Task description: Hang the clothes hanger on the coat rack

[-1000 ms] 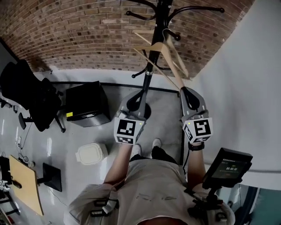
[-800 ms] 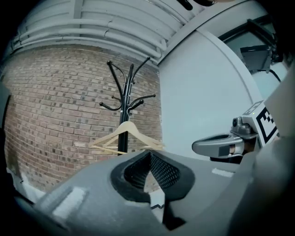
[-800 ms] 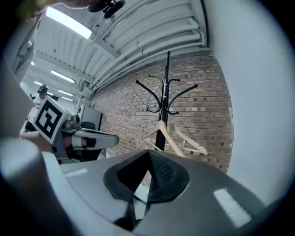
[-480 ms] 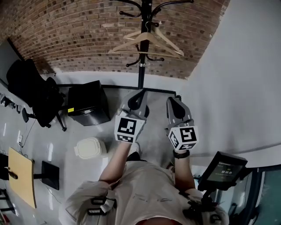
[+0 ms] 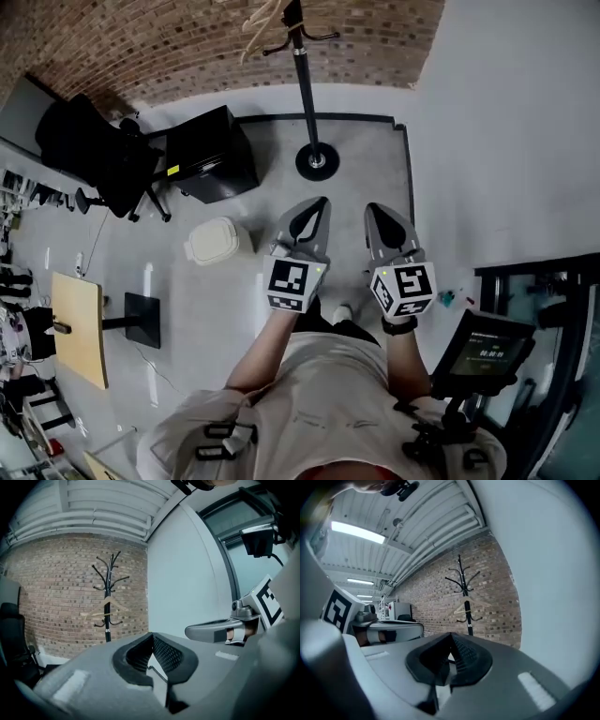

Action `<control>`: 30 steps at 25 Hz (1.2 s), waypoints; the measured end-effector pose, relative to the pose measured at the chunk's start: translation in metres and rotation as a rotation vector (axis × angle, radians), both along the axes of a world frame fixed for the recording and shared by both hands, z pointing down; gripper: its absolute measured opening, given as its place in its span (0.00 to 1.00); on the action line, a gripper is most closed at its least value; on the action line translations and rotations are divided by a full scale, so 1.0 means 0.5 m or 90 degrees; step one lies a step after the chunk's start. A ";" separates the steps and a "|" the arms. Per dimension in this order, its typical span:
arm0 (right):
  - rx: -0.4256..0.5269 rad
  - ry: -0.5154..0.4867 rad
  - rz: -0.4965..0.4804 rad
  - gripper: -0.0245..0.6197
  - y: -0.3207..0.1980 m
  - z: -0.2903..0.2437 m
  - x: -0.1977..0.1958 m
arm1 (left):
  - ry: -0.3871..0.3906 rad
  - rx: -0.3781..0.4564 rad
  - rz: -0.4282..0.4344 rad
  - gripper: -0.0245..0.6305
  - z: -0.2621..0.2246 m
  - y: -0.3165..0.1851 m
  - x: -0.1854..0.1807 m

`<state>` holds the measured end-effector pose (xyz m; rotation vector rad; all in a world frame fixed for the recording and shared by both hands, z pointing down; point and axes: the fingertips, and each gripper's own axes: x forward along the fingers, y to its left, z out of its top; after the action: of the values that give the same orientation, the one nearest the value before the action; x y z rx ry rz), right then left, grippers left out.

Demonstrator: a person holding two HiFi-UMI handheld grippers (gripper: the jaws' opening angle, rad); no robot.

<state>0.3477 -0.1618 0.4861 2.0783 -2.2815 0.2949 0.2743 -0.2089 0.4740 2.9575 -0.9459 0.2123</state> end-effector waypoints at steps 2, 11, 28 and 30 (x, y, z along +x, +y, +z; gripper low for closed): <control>0.034 0.045 -0.008 0.05 0.023 -0.060 -0.024 | 0.016 0.038 0.000 0.04 -0.059 0.022 -0.014; 0.072 0.120 0.013 0.05 0.047 -0.177 -0.079 | 0.055 0.127 -0.015 0.04 -0.198 0.061 -0.104; 0.027 0.146 -0.018 0.05 0.001 -0.181 -0.253 | 0.100 0.064 -0.047 0.04 -0.191 0.020 -0.248; 0.020 0.137 -0.022 0.05 0.001 -0.160 -0.268 | 0.114 0.061 -0.046 0.04 -0.188 0.021 -0.265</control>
<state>0.2135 -0.1613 0.4059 1.9729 -2.2061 0.0320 0.1419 -0.1986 0.3801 2.9576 -1.0640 -0.1002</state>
